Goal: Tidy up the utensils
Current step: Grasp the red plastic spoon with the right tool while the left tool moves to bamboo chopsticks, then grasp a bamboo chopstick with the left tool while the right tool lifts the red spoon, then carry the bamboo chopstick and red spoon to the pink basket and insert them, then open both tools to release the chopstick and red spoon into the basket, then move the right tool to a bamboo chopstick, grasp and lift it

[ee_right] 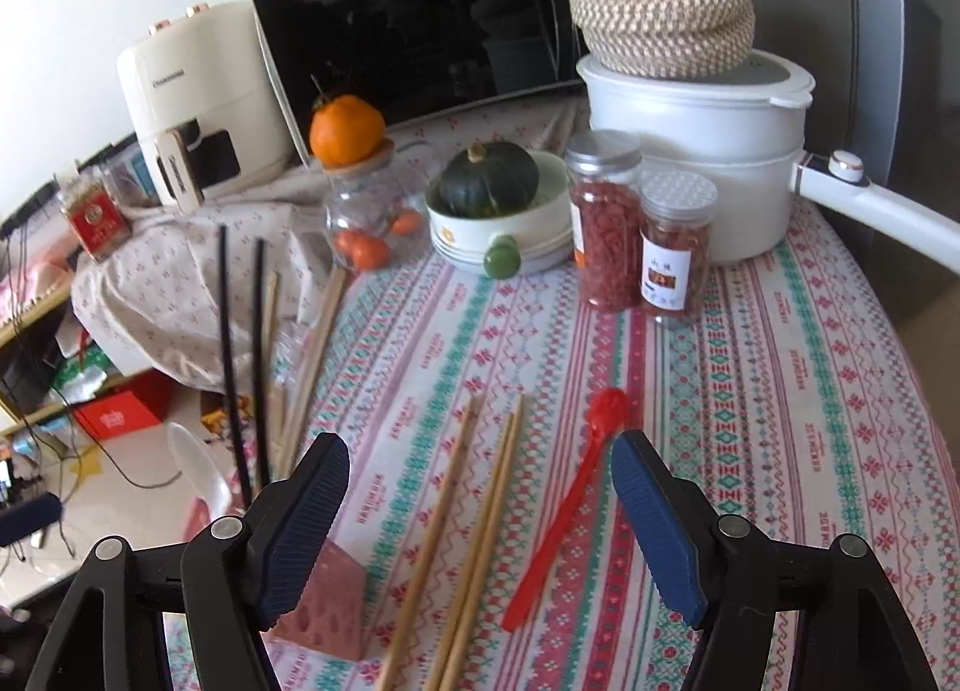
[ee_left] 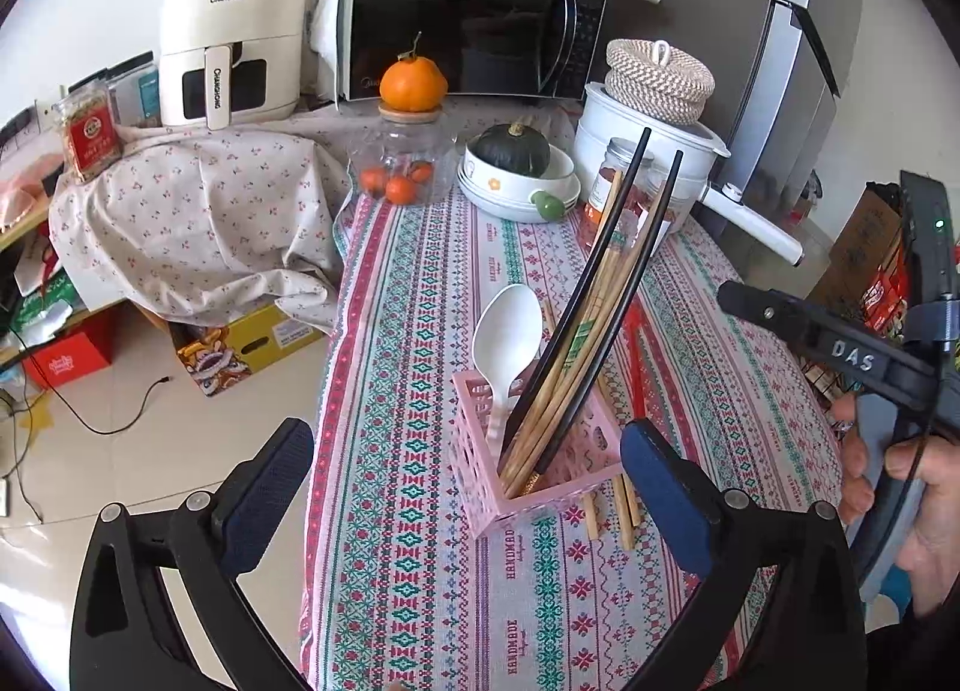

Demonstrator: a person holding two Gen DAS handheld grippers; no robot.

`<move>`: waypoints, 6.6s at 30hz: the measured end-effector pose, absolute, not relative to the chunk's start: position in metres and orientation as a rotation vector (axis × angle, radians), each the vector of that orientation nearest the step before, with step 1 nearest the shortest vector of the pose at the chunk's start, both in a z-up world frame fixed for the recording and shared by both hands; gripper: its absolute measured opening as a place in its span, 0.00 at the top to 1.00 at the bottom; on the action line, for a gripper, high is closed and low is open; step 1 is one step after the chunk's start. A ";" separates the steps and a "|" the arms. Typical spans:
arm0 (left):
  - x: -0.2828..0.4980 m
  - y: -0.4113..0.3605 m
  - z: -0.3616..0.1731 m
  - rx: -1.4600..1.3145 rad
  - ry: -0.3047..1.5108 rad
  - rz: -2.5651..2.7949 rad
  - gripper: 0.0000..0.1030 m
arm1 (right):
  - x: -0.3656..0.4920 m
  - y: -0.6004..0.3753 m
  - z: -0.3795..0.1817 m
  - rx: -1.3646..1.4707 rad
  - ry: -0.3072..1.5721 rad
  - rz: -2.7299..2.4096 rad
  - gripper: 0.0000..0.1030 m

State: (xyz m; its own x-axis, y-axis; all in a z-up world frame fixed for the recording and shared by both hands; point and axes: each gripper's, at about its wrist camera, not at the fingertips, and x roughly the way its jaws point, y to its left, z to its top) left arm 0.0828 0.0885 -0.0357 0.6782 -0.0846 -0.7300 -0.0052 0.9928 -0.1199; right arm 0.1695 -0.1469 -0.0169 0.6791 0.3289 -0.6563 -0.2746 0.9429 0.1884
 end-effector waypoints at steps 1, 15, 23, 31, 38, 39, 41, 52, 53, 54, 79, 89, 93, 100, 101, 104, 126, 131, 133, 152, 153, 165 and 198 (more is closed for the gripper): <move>0.083 0.089 -0.037 -0.114 0.826 -0.042 0.00 | 0.175 -0.147 -0.026 0.064 0.773 0.330 0.25; 0.083 0.087 -0.030 -0.131 0.806 -0.061 0.00 | 0.259 -0.157 -0.125 0.069 1.002 0.140 0.25; 0.079 0.069 -0.019 -0.090 0.795 -0.098 0.00 | 0.296 -0.148 -0.148 -0.031 1.029 0.067 0.56; 0.065 0.010 -0.002 0.061 0.779 -0.198 0.00 | 0.281 -0.168 -0.141 -0.065 1.087 0.079 0.95; 0.070 -0.062 -0.011 0.109 0.840 -0.292 0.00 | 0.240 -0.246 -0.105 0.097 1.054 0.032 0.95; 0.073 -0.073 -0.014 0.115 0.849 -0.297 0.00 | 0.232 -0.258 -0.100 0.118 1.046 0.026 0.95; 0.083 -0.095 -0.021 0.128 0.865 -0.290 0.00 | 0.217 -0.280 -0.093 0.152 1.036 0.016 0.95; 0.187 -0.135 -0.096 0.089 1.124 -0.183 0.65 | 0.191 -0.340 -0.080 0.288 1.005 0.011 0.94; 0.198 -0.130 -0.102 0.082 1.149 -0.157 0.68 | 0.192 -0.340 -0.079 0.288 1.001 0.019 0.94; 0.207 -0.126 -0.108 0.076 1.165 -0.126 0.71 | 0.193 -0.340 -0.078 0.290 0.997 0.028 0.94; 0.265 -0.080 -0.154 0.131 1.213 0.167 0.92 | 0.206 -0.347 -0.085 0.328 1.000 0.081 0.94; 0.267 -0.081 -0.164 0.135 1.266 0.144 0.95 | 0.209 -0.342 -0.086 0.320 0.998 0.090 0.94; 0.271 -0.082 -0.167 0.143 1.297 0.149 0.94 | 0.209 -0.344 -0.086 0.322 0.997 0.085 0.94; 0.262 -0.079 -0.162 0.046 1.282 0.087 0.94 | 0.205 -0.346 -0.081 0.324 0.984 0.085 0.94; 0.257 -0.082 -0.159 0.042 1.272 0.065 0.94 | 0.203 -0.346 -0.078 0.325 0.976 0.085 0.94; 0.236 -0.097 -0.143 0.047 1.215 -0.011 0.94 | 0.195 -0.346 -0.067 0.331 0.939 0.087 0.94; 0.074 -0.041 0.036 -0.017 0.605 -0.331 0.94 | 0.124 -0.289 0.033 0.165 0.689 0.192 0.97; 0.051 -0.008 0.076 -0.046 0.458 -0.295 0.94 | 0.107 -0.262 0.058 0.127 0.630 0.277 0.97; 0.044 0.006 0.088 -0.058 0.417 -0.276 0.94 | 0.103 -0.251 0.064 0.116 0.617 0.311 0.97; 0.076 0.048 0.046 0.037 0.464 -0.138 0.94 | 0.102 -0.126 0.057 0.042 0.638 0.569 0.97; 0.079 0.050 0.043 0.032 0.477 -0.139 0.94 | 0.103 -0.122 0.055 0.037 0.645 0.571 0.97; 0.093 0.055 0.025 -0.015 0.566 -0.141 0.93 | 0.125 -0.101 0.023 0.041 0.733 0.622 0.92; 0.085 0.114 -0.015 -0.252 0.806 -0.105 0.18 | 0.228 -0.112 -0.114 0.081 0.933 0.506 0.55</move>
